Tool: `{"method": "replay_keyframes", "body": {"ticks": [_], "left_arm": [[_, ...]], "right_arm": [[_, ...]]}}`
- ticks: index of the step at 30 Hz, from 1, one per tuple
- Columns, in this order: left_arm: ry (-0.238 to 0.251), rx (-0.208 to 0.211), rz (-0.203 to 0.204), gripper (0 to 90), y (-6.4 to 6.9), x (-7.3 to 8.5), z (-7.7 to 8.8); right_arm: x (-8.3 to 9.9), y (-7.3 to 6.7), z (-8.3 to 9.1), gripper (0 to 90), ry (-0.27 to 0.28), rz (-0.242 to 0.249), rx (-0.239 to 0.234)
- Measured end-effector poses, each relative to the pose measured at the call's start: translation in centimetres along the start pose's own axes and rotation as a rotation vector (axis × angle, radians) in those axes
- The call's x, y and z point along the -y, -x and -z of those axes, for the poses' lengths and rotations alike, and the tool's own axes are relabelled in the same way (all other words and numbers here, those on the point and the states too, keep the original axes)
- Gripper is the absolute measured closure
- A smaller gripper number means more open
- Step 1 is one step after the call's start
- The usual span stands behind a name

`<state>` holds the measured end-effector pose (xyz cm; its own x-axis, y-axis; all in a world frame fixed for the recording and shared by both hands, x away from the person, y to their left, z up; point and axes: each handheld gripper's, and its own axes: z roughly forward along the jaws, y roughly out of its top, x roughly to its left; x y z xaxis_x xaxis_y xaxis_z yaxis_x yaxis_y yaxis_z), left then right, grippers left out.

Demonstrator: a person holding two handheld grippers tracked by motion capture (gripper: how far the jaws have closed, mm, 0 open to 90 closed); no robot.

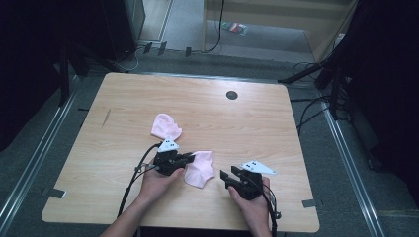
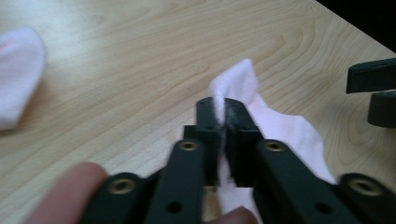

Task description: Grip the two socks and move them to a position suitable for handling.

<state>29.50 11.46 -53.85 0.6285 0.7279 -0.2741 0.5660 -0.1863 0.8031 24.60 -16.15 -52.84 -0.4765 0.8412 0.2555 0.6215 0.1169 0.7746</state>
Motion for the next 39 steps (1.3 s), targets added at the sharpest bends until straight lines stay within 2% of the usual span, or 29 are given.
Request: {"method": "replay_keyframes", "body": {"ticks": [1,2,3,4,5,6,7,8,9,11,12,13,14,15,16,17,18,19,20,23,25,26,28,29,30,31,32,35,39], "left_arm": [[0.024,0.007,0.002,88.5,0.0,-0.1,0.6],[0.024,0.007,0.002,88.9,0.0,-0.1,0.6],[0.062,-0.044,-0.033,89.1,0.1,-0.1,2.2],[0.062,-0.044,-0.033,89.1,0.1,-0.1,2.2],[0.1,-0.153,-0.106,89.2,0.4,0.0,4.0],[0.1,-0.153,-0.106,89.2,0.4,0.0,4.0],[0.141,-0.301,-0.176,89.2,0.9,0.2,5.8],[0.141,-0.301,-0.176,89.2,0.9,0.2,5.8],[0.192,-0.434,-0.266,89.3,1.6,0.4,7.3],[0.23,-0.538,-0.359,89.3,2.4,0.8,8.2],[0.237,-0.567,-0.396,89.3,2.8,0.9,8.4],[0.232,-0.568,-0.414,89.2,3.2,1.1,8.4],[0.232,-0.568,-0.414,89.1,3.2,1.1,8.4],[0.191,-0.507,-0.399,88.9,3.6,1.7,7.5],[0.191,-0.507,-0.399,88.6,3.6,1.7,7.5],[0.159,-0.451,-0.369,88.6,3.8,2.3,6.6],[0.112,-0.337,-0.308,80.2,4.0,3.1,5.3],[0.112,-0.337,-0.308,74.4,4.0,3.1,5.3],[0.088,-0.246,-0.256,65.9,4.3,3.7,4.5],[0.12,-0.148,-0.233,48.1,4.5,3.5,5.1],[0.154,-0.082,-0.197,40.7,4.0,3.1,6.0],[0.154,-0.082,-0.197,39.9,4.0,3.1,6.0],[0.175,-0.086,-0.145,41.9,2.9,2.7,6.8],[0.171,-0.104,-0.073,43.4,1.6,2.4,7.1],[0.154,-0.118,-0.038,45.1,1.0,2.3,7.0],[0.147,-0.109,-0.005,49.0,0.5,2.2,6.8],[0.134,-0.083,0.007,54.6,0.2,2.2,6.6],[0.065,-0.106,0.036,57.7,-0.3,2.1,5.5],[0.053,-0.089,0.142,57.4,-1.5,1.9,4.6]], "right_arm": [[0.0,0.0,-0.1,51.1,-0.003,-0.002,-0.002],[-0.1,0.0,-0.1,51.1,-0.001,0.001,-0.004],[-0.2,0.0,-0.2,51.1,0.001,0.004,-0.007],[-0.2,0.0,-0.2,51.1,0.001,0.004,-0.007],[-0.4,-0.1,-0.2,51.1,0.005,0.007,-0.012],[-0.5,-0.1,-0.3,51.1,0.006,0.011,-0.014],[-0.6,-0.2,-0.3,51.1,0.007,0.012,-0.015],[-0.6,-0.2,-0.3,51.1,0.007,0.012,-0.015],[-0.7,-0.3,-0.5,51.1,0.005,0.015,-0.021],[-0.8,-0.4,-0.7,51.1,0.005,0.02,-0.027],[-0.9,-0.5,-0.8,51.1,0.006,0.027,-0.031],[-0.9,-0.5,-0.8,51.1,0.004,0.024,-0.03],[-1.0,-0.6,-0.9,51.1,0.005,0.03,-0.033],[-1.0,-0.6,-1.0,51.1,0.004,0.034,-0.029],[-1.0,-0.6,-1.0,51.1,0.004,0.034,-0.029],[-1.0,-0.6,-1.0,51.1,0.004,0.034,-0.028],[-1.1,-0.6,-1.1,50.9,0.003,0.032,-0.03],[-1.1,-0.6,-1.1,50.9,0.003,0.032,-0.03],[-1.1,-0.5,-1.2,50.8,0.003,0.033,-0.027],[-1.2,-0.4,-1.2,50.7,0.003,0.027,-0.026],[-1.2,-0.2,-1.2,50.6,0.007,0.028,-0.027],[-1.2,-0.2,-1.2,50.6,0.007,0.028,-0.027],[-1.3,0.1,-1.2,50.6,0.005,0.019,-0.022],[-1.2,0.1,-1.2,50.6,0.006,0.018,-0.022],[-1.2,0.2,-1.2,50.6,0.007,0.017,-0.022],[-1.2,0.2,-1.1,50.6,0.006,0.015,-0.02],[-1.2,0.2,-1.2,50.6,0.006,0.015,-0.019],[-1.1,0.3,-1.1,50.5,0.003,0.014,-0.016],[-0.9,0.3,-1.1,50.6,0.003,0.008,-0.013]]}}
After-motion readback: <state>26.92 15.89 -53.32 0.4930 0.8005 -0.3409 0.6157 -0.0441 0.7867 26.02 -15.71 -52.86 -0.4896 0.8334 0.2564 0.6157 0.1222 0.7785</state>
